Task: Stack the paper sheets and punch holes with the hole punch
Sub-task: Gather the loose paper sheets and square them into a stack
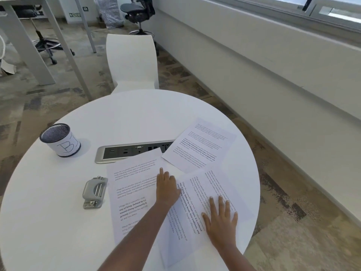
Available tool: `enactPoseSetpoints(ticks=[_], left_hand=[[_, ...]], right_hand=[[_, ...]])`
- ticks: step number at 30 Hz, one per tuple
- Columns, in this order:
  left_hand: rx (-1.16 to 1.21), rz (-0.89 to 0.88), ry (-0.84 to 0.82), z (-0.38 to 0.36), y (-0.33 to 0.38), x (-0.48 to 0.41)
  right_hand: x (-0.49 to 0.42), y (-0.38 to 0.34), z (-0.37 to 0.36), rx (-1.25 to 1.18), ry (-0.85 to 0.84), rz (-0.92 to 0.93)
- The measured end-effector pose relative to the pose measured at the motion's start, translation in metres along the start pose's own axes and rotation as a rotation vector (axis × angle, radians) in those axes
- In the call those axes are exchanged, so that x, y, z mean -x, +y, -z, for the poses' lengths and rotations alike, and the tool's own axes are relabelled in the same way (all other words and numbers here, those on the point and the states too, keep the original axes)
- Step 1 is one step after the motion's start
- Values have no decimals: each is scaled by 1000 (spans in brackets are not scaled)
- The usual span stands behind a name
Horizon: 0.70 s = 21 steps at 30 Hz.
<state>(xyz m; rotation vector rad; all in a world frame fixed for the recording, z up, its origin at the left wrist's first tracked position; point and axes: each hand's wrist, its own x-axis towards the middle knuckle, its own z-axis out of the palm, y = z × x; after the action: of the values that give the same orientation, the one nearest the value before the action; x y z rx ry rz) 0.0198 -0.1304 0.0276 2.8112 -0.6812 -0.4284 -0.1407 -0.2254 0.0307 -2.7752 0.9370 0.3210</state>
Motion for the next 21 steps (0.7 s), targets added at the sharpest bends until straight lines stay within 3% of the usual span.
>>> enactPoseSetpoints(ticks=[13, 21], left_hand=[[364, 29, 79, 18, 2, 11], [743, 438, 311, 25, -52, 29]], right_hand=[[-10, 0, 5, -49, 50, 25], [-28, -18, -1, -71, 20, 93]])
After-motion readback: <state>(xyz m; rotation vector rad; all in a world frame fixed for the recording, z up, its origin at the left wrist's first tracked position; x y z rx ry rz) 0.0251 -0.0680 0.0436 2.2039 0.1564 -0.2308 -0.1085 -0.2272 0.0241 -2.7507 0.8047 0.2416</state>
